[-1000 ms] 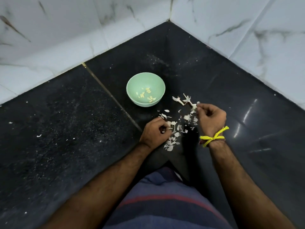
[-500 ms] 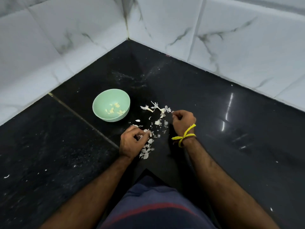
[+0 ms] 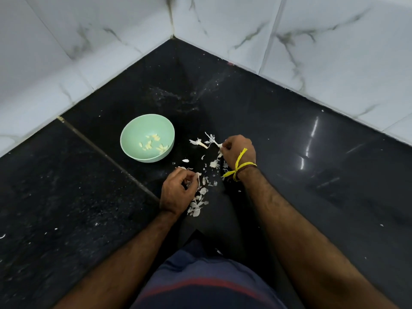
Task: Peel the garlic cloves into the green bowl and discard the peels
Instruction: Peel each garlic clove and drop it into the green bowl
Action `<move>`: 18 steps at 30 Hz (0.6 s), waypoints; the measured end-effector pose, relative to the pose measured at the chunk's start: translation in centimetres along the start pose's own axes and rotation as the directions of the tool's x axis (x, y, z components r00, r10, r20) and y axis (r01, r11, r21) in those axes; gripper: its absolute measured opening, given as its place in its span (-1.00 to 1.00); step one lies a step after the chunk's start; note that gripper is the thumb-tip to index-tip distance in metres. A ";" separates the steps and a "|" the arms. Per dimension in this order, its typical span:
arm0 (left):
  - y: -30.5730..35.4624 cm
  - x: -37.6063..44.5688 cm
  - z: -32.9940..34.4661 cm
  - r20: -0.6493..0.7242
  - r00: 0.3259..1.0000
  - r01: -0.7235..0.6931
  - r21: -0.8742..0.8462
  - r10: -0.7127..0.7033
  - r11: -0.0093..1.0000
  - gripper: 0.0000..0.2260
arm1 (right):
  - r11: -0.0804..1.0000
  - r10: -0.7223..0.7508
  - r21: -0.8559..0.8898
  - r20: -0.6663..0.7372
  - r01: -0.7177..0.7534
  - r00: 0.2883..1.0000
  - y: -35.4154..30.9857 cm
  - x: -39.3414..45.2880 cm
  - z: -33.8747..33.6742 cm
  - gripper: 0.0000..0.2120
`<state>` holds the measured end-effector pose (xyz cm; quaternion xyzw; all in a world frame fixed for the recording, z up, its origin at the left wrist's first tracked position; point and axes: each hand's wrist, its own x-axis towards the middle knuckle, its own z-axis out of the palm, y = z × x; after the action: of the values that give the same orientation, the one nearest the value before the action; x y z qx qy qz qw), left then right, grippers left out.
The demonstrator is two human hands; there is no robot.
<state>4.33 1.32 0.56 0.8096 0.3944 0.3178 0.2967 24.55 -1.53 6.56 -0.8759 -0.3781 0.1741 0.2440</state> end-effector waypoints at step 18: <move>0.0 -0.2 0.0 0.004 1.000 0.023 -0.047 -0.023 0.999 -0.91 | 0.995 -0.098 -0.016 0.010 0.098 0.995 0.7 -3.6 1.7 -0.94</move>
<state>4.22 1.21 0.53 0.7983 0.3957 0.3220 0.3201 21.81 -4.12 5.22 -0.8575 -0.4230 0.1628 0.2434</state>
